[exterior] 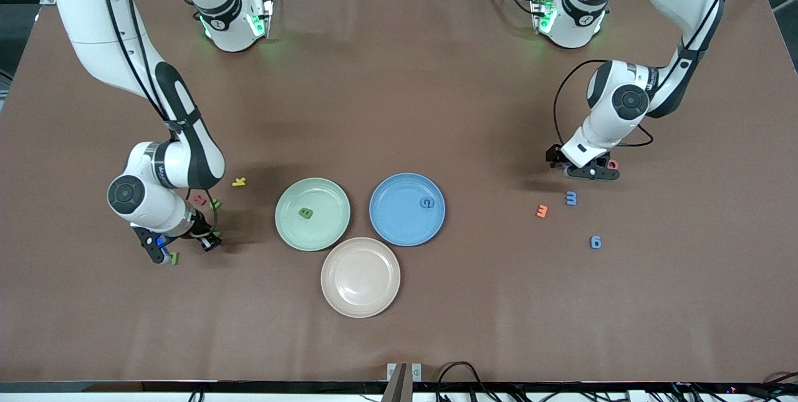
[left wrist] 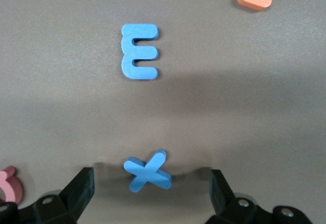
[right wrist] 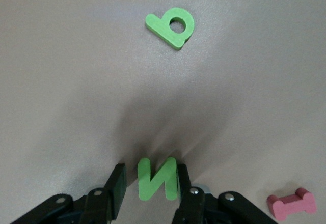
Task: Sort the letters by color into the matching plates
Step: 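Grasp blue X with the left gripper while the right gripper grasps green N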
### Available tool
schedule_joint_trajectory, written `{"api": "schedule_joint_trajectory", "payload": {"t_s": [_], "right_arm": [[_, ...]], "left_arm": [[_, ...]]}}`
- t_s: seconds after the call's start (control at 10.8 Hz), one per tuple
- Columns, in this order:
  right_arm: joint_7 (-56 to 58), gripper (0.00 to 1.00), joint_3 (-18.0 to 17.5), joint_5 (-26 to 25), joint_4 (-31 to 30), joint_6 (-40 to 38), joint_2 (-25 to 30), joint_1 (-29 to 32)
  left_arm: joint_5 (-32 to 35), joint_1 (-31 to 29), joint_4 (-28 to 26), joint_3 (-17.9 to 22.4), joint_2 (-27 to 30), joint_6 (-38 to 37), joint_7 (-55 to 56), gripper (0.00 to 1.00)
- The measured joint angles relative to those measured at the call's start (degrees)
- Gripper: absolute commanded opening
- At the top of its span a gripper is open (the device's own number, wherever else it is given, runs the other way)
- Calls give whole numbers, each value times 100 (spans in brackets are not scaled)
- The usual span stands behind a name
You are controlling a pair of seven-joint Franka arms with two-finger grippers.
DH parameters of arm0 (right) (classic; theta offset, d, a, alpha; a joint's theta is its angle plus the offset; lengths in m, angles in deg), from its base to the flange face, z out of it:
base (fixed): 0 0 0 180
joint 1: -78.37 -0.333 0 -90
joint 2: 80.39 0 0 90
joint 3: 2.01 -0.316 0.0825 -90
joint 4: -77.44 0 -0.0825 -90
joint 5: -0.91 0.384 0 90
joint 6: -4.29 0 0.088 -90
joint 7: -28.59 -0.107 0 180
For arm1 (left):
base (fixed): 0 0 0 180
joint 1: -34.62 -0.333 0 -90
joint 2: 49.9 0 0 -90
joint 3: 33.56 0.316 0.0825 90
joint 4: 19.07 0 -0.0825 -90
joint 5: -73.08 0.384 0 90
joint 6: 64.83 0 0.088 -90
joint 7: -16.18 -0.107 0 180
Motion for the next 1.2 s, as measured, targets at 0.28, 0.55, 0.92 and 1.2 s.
{"api": "schedule_joint_trajectory", "payload": {"t_s": [0.28,0.55,0.92,1.2], "right_arm": [[63,24,0,-2,-10,-5,18,-2],[467,24,4,-18,-12,-8,19,-22],[953,25,-16,-825,47,-288,39,-281],[1646,25,-140,-1024,475,-1244,97,-483]], "left_arm": [[0,-40,0,-4,-42,51,-19,0],[0,-104,11,-8,4,70,-97,0],[0,-78,19,-50,49,72,-98,0],[0,147,232,-263,47,97,417,0]]}}
